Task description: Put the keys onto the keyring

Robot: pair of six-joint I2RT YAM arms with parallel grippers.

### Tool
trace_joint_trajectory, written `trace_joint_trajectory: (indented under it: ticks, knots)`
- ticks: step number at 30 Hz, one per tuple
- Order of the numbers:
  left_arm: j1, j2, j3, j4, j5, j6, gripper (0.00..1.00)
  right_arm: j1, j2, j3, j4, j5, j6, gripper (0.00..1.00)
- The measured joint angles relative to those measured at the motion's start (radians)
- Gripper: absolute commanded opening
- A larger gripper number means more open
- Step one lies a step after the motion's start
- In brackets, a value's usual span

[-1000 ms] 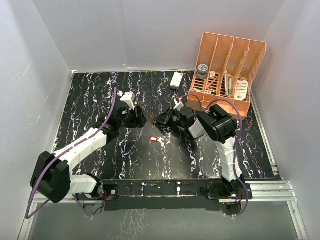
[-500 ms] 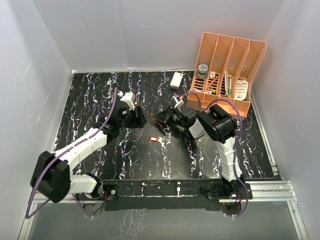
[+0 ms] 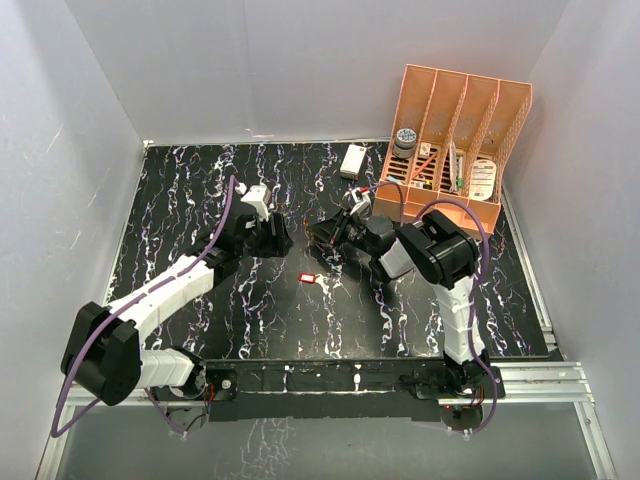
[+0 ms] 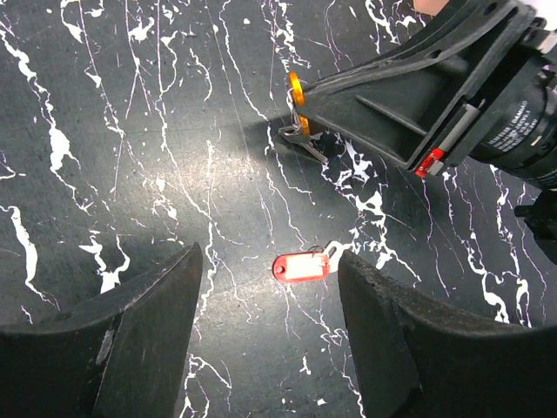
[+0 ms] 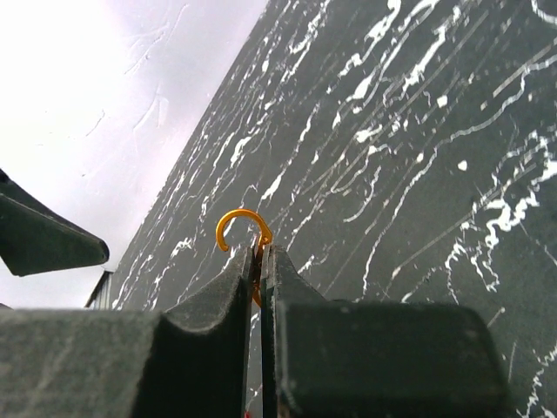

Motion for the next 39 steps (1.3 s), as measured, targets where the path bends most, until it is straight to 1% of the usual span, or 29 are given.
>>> trace_joint_trajectory:
  ticks: [7,13,23,33,39]
  knots:
    - [0.000,0.001,0.020,-0.011,-0.005,0.006,0.63,0.000,-0.072,0.000,-0.003,0.014,-0.049,0.00]
    - [0.000,0.001,0.031,-0.018,-0.006,0.006,0.63,0.000,-0.168,0.000,-0.033,0.023,-0.098,0.00]
    - [0.000,0.001,0.035,-0.013,-0.005,0.002,0.64,0.000,-0.358,0.008,-0.148,0.059,-0.183,0.00]
    - [0.000,0.003,0.035,0.023,0.006,-0.010,0.65,0.000,-0.494,0.006,-0.233,0.083,-0.214,0.00]
    - [0.000,0.016,0.032,0.037,0.023,-0.017,0.65,0.000,-0.531,-0.013,-0.261,0.097,-0.217,0.00]
